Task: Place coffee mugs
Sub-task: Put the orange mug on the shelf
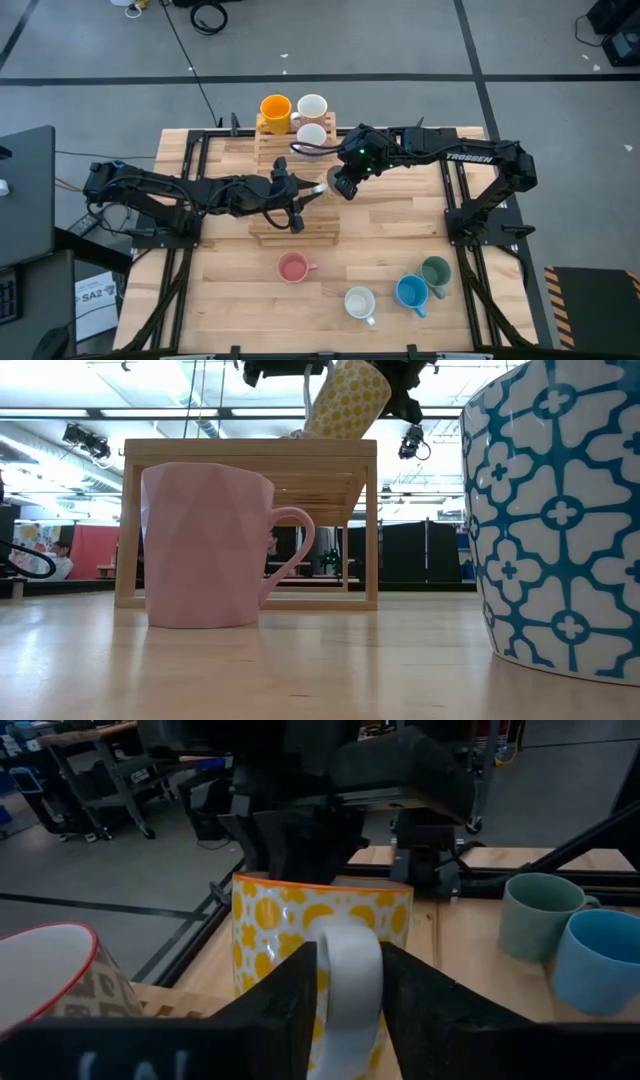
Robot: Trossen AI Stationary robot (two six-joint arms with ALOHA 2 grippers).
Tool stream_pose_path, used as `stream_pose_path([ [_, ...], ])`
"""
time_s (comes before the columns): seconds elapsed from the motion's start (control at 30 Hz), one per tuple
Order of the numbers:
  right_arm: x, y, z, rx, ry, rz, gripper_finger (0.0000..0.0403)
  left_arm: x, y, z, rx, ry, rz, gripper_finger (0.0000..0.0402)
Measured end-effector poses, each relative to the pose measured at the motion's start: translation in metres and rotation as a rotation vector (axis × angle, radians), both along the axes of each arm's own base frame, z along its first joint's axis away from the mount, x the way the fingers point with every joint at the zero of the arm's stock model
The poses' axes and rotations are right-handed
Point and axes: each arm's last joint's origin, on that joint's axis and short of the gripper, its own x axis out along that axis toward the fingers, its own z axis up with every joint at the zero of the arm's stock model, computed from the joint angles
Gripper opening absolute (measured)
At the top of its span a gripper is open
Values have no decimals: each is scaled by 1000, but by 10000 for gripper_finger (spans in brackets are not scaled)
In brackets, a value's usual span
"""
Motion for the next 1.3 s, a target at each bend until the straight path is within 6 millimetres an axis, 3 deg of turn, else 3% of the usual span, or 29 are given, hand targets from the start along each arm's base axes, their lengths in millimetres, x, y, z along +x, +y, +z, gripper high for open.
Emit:
stream_pose_path([
  [0.27, 0, 0, 0, 2, 0, -3, 36, 0, 0, 0, 4, 1, -1, 75],
  [1.3, 0, 1, 1, 31, -7, 27, 93, 0, 0, 0, 1, 1, 2, 78],
])
